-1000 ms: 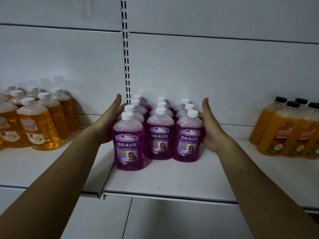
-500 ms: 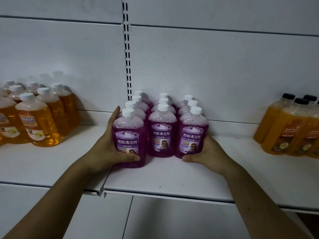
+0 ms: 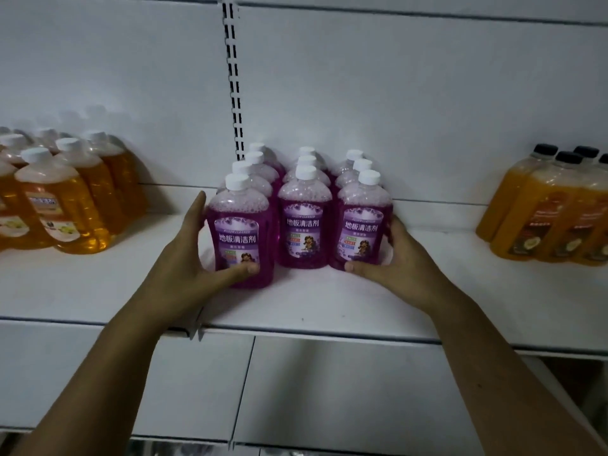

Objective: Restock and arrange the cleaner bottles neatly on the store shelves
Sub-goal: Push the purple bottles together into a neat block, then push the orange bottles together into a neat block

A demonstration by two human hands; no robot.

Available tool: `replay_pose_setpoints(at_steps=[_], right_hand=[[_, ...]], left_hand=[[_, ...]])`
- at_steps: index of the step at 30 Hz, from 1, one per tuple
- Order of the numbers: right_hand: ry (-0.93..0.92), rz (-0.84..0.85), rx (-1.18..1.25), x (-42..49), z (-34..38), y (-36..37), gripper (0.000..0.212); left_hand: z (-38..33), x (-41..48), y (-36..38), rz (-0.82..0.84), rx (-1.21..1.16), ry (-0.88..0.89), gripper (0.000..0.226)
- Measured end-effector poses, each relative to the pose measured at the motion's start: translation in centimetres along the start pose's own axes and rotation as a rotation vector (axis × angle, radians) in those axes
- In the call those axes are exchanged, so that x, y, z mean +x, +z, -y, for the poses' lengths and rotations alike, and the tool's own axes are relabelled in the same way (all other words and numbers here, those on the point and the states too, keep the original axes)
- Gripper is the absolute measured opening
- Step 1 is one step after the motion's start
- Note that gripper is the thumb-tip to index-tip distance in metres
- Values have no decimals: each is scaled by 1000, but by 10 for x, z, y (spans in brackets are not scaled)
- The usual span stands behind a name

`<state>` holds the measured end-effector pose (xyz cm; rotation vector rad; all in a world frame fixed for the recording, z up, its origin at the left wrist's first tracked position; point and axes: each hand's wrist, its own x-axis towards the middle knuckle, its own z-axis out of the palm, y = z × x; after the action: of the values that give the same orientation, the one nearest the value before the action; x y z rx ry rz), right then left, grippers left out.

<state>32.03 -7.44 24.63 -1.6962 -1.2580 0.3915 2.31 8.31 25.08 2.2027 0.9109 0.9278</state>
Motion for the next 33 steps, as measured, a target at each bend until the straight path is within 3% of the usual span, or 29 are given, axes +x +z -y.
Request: replay_pose_setpoints(at_steps=[5,8,13,22,33], right_hand=[[36,-167,-291,-61,5,4,90],[-46,-171,-301,-114,-1,10,73],[-96,-279,-368,-185,-24,7,59],[313,-454,-507,-290,-52,-43,64],[788,-683,-640,-402,-56,-107,76]], left_hand=[[-4,-66,6,-165,208,5,98],[-15,-103,17,-171,201,139,68],[-39,-113,60,166,172,385,61],[-109,-100,186,632,-22,839,50],[-181,-129,338,935,-140,954,67]])
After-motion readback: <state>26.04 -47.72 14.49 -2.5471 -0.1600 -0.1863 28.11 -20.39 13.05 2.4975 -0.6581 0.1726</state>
